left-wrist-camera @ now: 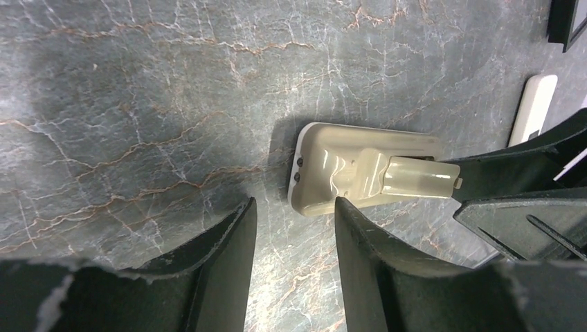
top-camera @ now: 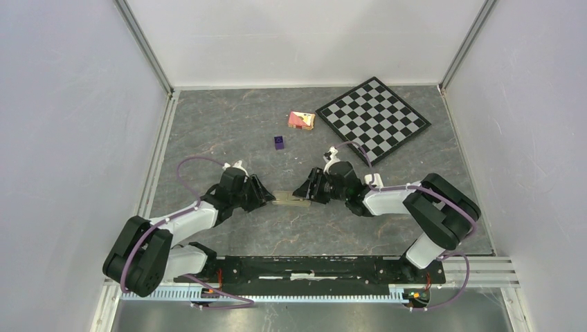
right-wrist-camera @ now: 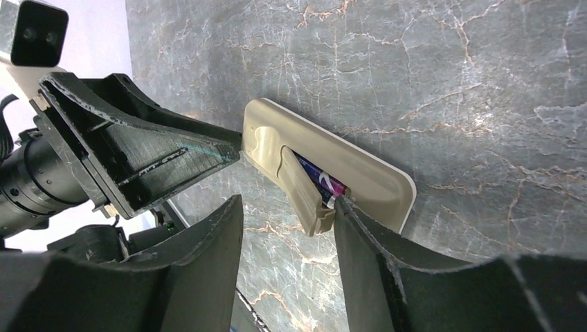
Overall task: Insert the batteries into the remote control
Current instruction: Load the battery cover into the remote control.
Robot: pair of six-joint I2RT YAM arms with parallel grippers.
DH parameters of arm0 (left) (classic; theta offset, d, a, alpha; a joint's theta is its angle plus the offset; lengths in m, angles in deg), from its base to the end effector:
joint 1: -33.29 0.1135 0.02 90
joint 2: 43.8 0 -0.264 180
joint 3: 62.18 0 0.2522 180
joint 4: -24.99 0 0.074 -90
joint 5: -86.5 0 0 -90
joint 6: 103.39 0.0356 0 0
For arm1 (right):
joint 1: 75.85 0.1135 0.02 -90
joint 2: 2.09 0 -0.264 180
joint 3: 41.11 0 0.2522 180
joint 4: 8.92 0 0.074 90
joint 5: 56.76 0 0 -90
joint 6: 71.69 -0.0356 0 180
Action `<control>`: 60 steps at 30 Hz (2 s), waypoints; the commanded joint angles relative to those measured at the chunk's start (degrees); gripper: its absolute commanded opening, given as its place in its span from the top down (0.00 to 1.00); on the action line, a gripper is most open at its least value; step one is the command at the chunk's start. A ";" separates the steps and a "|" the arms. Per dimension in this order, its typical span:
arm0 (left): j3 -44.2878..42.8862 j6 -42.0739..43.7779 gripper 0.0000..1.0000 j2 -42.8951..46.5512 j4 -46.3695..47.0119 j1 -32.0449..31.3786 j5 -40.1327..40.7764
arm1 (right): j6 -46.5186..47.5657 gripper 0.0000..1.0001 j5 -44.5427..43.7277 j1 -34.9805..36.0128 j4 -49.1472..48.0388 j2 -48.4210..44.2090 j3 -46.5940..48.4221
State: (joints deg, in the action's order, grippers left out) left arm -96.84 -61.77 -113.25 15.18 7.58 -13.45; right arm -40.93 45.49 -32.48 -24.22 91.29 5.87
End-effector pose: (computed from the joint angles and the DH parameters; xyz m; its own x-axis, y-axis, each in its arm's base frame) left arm 0.1884 -0.0976 0.1402 -0.8225 -0.4212 -0.3822 -0.1155 0.7817 -0.6129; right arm 0.2148 0.2133 0.1382 -0.8822 0.3218 -0.3438 -0.0881 0.6043 0.7919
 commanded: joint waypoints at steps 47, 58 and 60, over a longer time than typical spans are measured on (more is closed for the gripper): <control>-5.55 4.15 0.44 -2.52 -1.85 0.82 3.58 | 18.07 0.83 -8.04 3.33 19.35 1.42 11.96; -4.08 3.95 0.45 -3.21 0.63 0.82 1.40 | 18.98 0.83 -5.40 4.26 19.36 2.46 13.23; -3.97 4.17 0.45 -2.87 0.46 0.84 2.22 | 21.18 0.80 -7.43 4.26 22.08 1.19 15.29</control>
State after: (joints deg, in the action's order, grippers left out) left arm -100.75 -60.06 -116.09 13.23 8.21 -11.18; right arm -23.58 39.83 -28.59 -6.47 93.28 17.39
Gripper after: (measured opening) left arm 0.553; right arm 0.175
